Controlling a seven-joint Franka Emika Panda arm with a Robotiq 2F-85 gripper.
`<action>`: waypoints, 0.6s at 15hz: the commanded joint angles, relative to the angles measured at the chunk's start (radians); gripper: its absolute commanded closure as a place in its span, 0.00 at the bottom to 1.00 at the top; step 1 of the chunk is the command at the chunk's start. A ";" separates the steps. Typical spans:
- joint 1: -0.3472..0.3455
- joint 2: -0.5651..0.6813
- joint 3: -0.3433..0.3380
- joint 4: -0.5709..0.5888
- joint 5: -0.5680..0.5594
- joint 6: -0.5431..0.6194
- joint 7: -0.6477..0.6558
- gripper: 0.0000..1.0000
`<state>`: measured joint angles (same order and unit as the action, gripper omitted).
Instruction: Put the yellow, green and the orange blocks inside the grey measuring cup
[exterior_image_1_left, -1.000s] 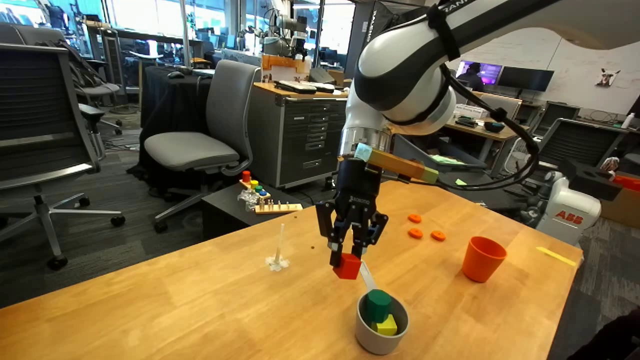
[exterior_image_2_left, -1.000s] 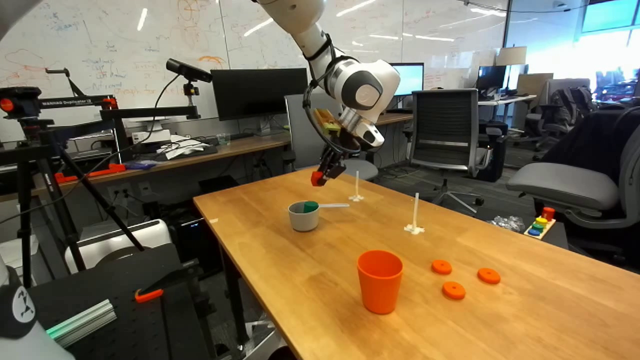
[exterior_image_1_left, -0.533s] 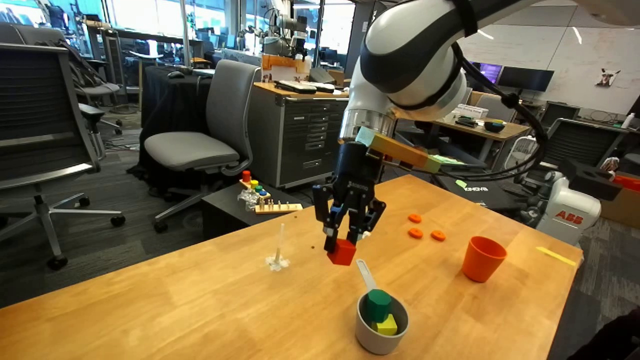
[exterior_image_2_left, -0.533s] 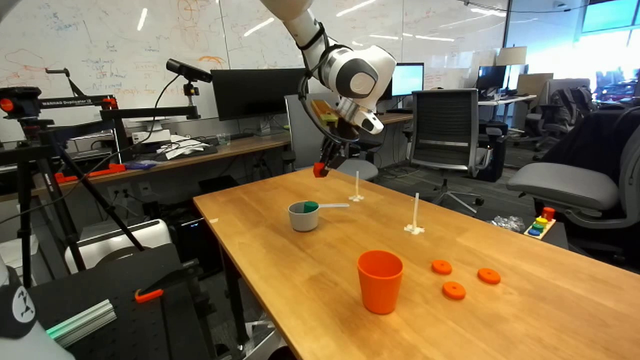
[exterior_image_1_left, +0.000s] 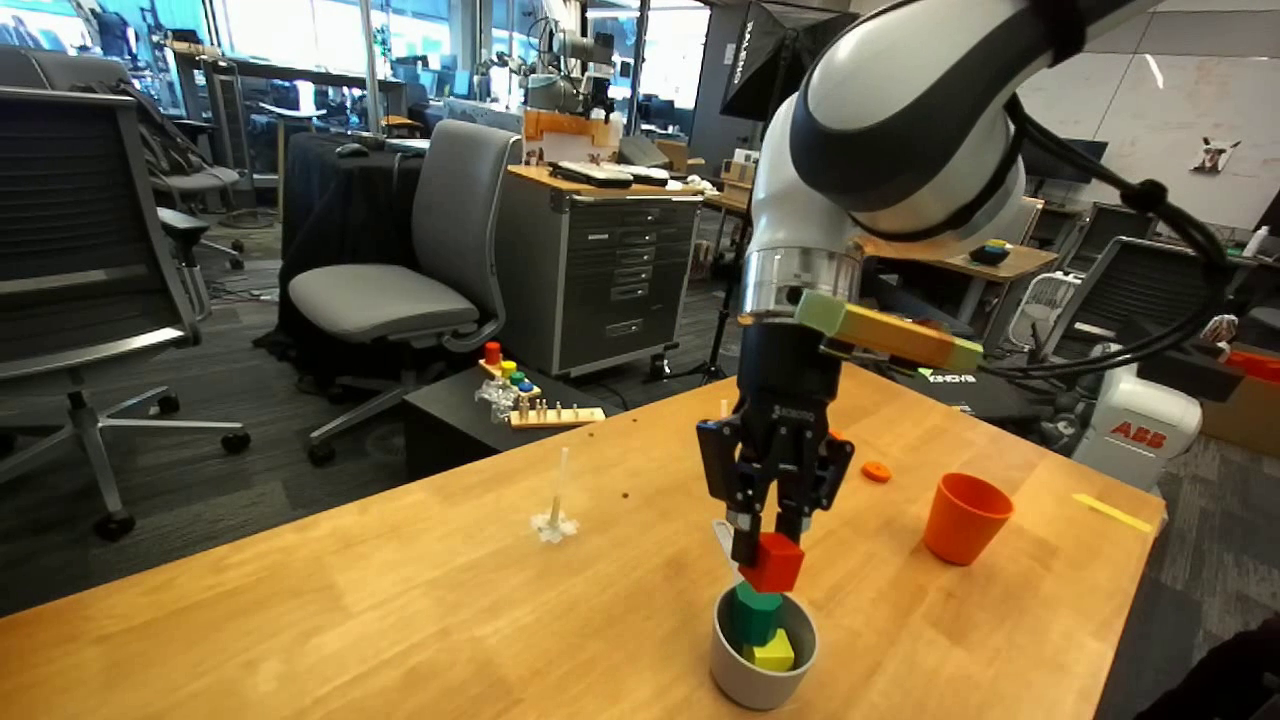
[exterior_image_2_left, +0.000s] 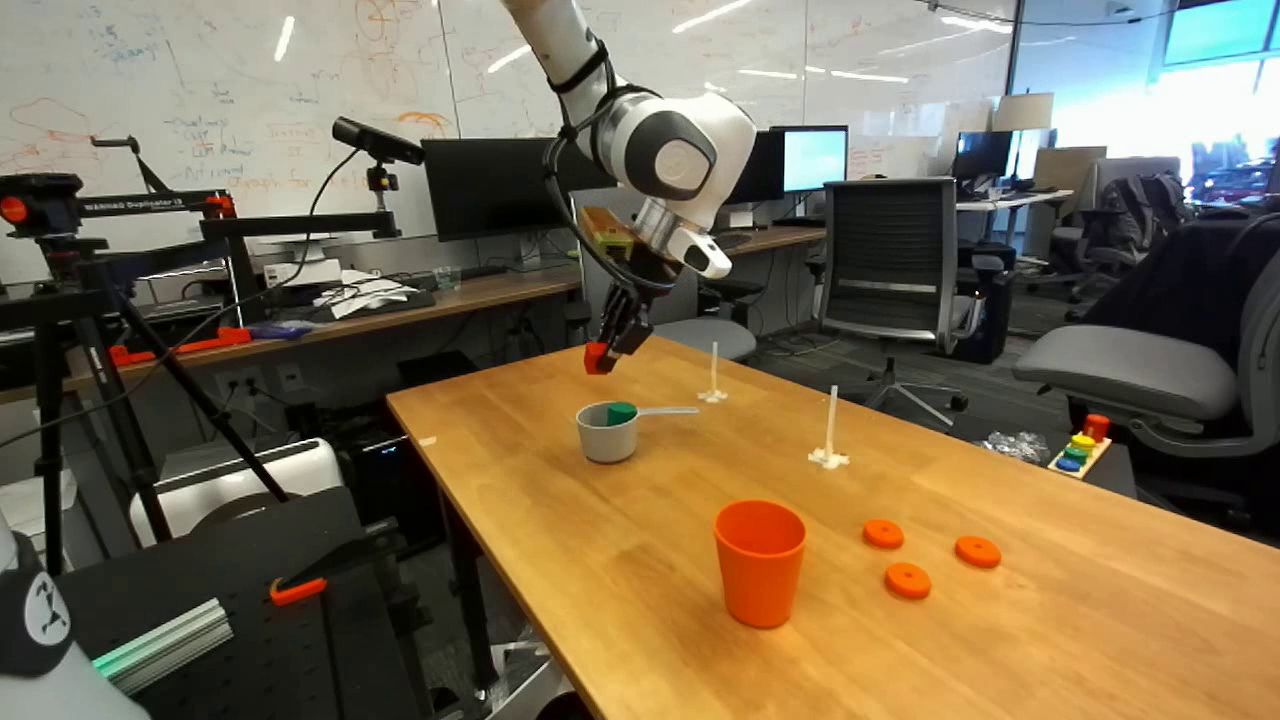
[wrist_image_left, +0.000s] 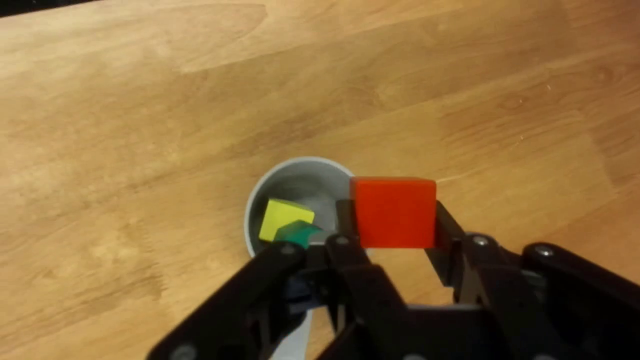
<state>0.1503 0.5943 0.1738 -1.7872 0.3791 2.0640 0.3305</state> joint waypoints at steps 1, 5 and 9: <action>0.016 -0.077 -0.008 -0.145 0.021 0.085 -0.024 0.88; 0.006 -0.051 -0.024 -0.178 0.011 0.198 -0.033 0.88; -0.008 -0.029 -0.041 -0.186 0.002 0.261 -0.058 0.37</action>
<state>0.1499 0.5747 0.1408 -1.9502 0.3791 2.2791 0.3058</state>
